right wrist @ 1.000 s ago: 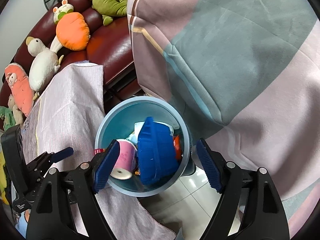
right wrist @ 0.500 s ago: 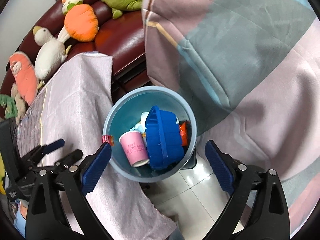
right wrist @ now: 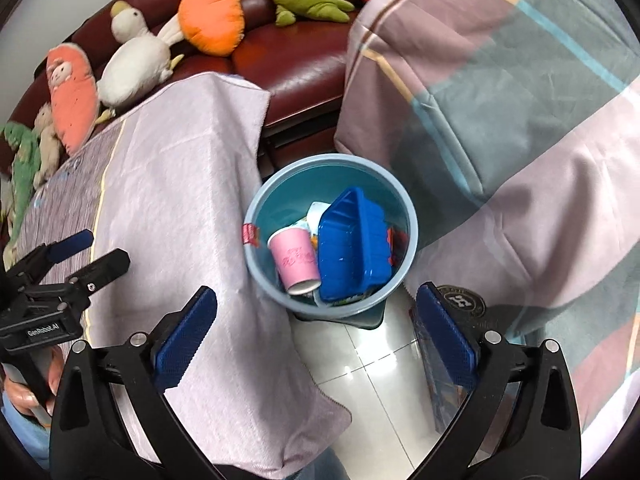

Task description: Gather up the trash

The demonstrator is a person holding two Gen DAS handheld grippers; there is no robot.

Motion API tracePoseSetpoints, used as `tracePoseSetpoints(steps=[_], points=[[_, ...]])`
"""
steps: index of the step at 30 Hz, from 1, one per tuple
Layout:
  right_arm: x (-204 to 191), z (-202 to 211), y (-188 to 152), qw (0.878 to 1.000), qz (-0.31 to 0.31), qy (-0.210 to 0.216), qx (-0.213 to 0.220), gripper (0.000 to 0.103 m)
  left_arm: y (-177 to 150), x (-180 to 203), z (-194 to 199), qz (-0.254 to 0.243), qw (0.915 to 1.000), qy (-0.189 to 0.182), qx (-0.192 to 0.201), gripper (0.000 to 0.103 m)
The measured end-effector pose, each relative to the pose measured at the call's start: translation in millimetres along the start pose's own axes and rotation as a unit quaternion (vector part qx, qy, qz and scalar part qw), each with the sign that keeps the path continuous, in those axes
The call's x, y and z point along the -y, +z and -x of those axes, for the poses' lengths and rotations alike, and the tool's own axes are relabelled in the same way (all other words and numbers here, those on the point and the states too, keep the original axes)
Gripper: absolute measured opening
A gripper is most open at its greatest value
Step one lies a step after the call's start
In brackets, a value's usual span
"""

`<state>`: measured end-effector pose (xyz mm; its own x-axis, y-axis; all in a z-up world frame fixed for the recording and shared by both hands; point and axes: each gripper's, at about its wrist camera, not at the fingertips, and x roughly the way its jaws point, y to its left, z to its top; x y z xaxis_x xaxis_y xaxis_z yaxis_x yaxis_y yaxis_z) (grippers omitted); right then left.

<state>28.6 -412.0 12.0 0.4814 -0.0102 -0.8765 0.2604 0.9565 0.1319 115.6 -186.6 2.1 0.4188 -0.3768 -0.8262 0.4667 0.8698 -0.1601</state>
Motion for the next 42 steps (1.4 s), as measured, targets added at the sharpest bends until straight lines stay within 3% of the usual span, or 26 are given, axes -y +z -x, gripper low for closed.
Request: tracePoseSetpoints(steps=[21, 42], points=[[-39, 55, -59, 0.999, 0.029, -0.016, 0.026, 0.096, -65, -15, 75, 0.016, 0.9980, 0.031, 0.052, 0.099], [-54, 50, -76, 0.997, 0.048, -0.050, 0.046, 0.096, -85, -27, 67, 0.023, 0.9968, 0.059, 0.048, 0.099]])
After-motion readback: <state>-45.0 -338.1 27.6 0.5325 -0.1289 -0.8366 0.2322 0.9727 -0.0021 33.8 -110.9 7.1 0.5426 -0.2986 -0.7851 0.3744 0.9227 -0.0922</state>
